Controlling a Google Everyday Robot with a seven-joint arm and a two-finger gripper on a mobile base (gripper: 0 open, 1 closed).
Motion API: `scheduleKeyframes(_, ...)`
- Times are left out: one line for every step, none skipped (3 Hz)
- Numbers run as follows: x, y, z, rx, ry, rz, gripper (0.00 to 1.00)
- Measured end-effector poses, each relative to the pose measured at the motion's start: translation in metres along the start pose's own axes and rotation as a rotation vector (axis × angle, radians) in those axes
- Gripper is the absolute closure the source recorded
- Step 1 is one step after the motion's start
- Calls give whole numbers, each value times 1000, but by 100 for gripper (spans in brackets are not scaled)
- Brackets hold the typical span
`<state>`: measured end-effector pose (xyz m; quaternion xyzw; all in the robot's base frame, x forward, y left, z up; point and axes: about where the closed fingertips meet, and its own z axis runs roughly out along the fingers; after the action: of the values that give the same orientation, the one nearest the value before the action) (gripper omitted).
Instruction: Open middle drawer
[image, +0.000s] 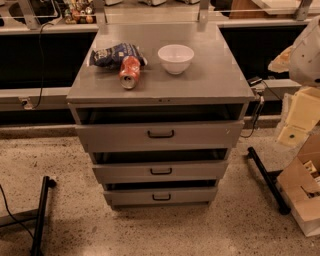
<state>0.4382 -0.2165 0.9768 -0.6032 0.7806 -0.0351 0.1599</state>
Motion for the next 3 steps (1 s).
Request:
scheduleKeyframes(-1,-1,1,3,-4,2,0)
scheduleKeyframes(-18,-6,33,-10,-47,9,0)
scheduleKeyframes(-36,7,91,-38,-140,-22,0)
